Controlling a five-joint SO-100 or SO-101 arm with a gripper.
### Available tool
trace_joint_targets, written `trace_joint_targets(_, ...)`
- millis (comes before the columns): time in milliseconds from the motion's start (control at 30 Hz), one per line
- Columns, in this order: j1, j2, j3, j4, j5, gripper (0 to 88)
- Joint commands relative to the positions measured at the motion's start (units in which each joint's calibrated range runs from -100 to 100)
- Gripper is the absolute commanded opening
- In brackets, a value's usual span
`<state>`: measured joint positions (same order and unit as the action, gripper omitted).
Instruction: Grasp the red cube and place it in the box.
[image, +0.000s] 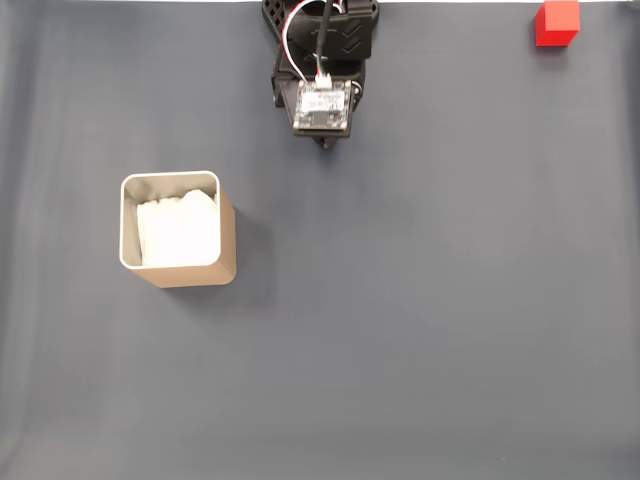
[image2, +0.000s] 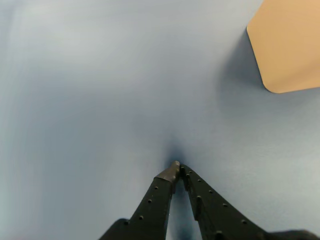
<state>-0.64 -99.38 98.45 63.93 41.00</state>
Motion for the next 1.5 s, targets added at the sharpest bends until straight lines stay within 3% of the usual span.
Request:
trace_joint_targets(0, 1.03, 0.93, -3.1, -5.62, -0.68, 0.1)
trace_joint_targets(367, 0.25, 18.5, -26.16, -8.0, -1.51, 0.1)
trace_joint_targets(833, -7.7, 39.19, -58.16, 4.64, 1.03, 0.1)
trace_joint_targets(1000, -14.09, 39.27, -62.54, 7.84, 3.22, 0.1)
trace_joint_targets(1467, -39.37, 36.59, -69.37, 18.26, 3.27, 0.5)
